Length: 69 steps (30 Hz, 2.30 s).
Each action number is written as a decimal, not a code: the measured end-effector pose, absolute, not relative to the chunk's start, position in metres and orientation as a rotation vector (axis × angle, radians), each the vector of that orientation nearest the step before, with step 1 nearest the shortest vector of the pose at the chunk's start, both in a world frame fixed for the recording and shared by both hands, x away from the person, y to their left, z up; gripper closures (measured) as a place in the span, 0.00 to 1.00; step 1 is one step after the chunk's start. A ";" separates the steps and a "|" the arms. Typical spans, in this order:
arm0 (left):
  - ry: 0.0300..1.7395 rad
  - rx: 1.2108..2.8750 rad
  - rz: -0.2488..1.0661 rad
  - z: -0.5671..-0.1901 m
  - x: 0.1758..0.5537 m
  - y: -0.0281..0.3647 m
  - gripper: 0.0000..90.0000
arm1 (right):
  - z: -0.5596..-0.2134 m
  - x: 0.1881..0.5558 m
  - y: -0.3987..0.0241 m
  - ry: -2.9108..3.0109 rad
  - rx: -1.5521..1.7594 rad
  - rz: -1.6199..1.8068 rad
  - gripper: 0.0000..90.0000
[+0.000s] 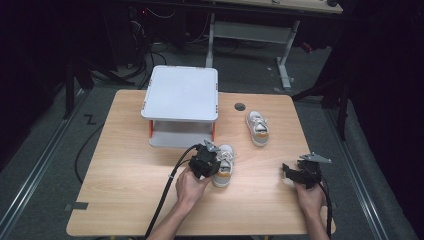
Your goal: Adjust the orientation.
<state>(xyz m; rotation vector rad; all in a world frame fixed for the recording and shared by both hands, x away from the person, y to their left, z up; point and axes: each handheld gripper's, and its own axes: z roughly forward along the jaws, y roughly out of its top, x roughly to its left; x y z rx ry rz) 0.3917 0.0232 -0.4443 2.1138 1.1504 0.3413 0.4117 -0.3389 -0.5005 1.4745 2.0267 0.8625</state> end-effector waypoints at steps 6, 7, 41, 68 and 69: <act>1.135 2.105 0.319 -0.447 0.393 0.025 0.79 | -0.501 0.412 -0.339 2.027 1.474 0.862 0.36; 1.127 2.093 0.317 -0.446 0.392 0.025 0.77 | -0.501 0.412 -0.339 2.027 1.475 0.862 0.36; 1.095 1.833 0.377 -0.412 0.375 0.098 0.42 | -0.500 0.412 -0.339 2.027 1.475 0.863 0.36; 1.182 1.809 0.388 -0.420 0.360 0.136 0.40 | -0.500 0.412 -0.338 2.024 1.478 0.861 0.36; 1.188 1.807 0.389 -0.421 0.360 0.137 0.40 | -0.501 0.412 -0.339 2.026 1.473 0.862 0.36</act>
